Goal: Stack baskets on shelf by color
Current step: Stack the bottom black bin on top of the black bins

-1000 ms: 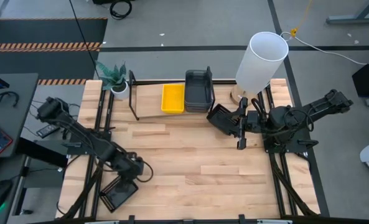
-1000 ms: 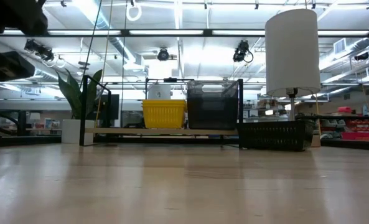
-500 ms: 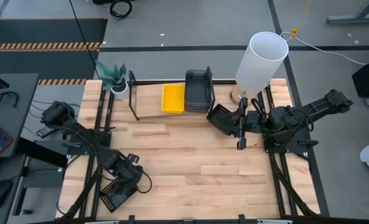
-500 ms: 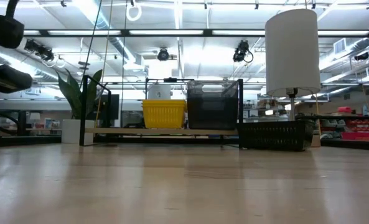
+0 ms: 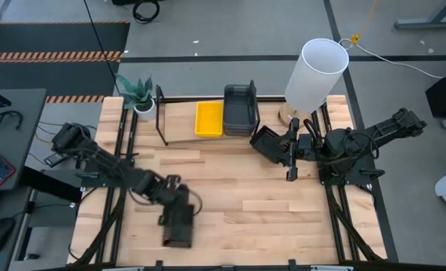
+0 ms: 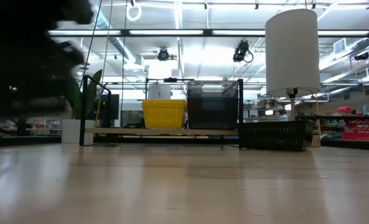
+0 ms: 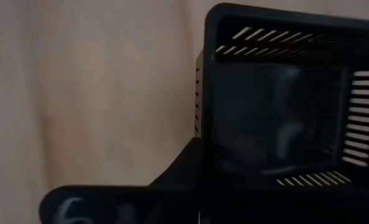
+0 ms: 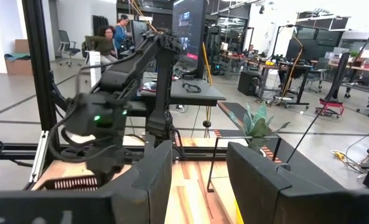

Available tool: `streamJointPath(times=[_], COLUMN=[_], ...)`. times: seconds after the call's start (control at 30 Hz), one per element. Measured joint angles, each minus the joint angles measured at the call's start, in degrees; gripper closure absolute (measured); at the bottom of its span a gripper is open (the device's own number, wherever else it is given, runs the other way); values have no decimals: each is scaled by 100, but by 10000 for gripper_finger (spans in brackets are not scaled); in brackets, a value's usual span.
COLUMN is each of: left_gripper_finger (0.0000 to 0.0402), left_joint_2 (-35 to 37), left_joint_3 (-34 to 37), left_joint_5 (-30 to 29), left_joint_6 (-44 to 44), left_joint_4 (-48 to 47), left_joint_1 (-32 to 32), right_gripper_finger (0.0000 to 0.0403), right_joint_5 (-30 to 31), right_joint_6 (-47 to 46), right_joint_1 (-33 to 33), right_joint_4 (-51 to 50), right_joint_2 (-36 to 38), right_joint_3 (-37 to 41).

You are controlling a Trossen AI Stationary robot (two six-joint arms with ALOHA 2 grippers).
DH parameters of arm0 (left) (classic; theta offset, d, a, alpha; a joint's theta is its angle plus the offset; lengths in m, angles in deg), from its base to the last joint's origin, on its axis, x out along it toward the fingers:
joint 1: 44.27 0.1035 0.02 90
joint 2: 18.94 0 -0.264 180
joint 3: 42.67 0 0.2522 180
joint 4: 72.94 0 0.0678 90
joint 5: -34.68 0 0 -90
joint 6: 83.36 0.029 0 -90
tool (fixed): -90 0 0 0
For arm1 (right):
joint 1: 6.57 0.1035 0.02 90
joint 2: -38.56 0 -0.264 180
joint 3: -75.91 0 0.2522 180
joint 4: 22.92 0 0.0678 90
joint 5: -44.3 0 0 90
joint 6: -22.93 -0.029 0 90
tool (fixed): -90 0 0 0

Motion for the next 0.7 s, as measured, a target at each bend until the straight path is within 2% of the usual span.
streamJointPath(times=[0.17,0.33,0.5,0.7], left_gripper_finger=[394,390,391,391], left_joint_2=[-112,-348,-761,-1663], left_joint_3=[-293,-263,-261,-323], left_joint_5=[-507,-603,-167,331], left_joint_6=[-574,-1152,-1166,-1313], left_joint_4=[230,1250,2538,4232], left_joint_1=[876,1810,2459,2822], right_gripper_finger=[245,245,245,245], right_joint_5=[0,65,105,107], right_joint_6=[1,28,50,50], right_joint_1=[0,-2,-15,-24], right_joint_4=[0,-10,-82,-76], right_joint_2=[0,0,0,0], right_joint_3=[0,-2,0,0])
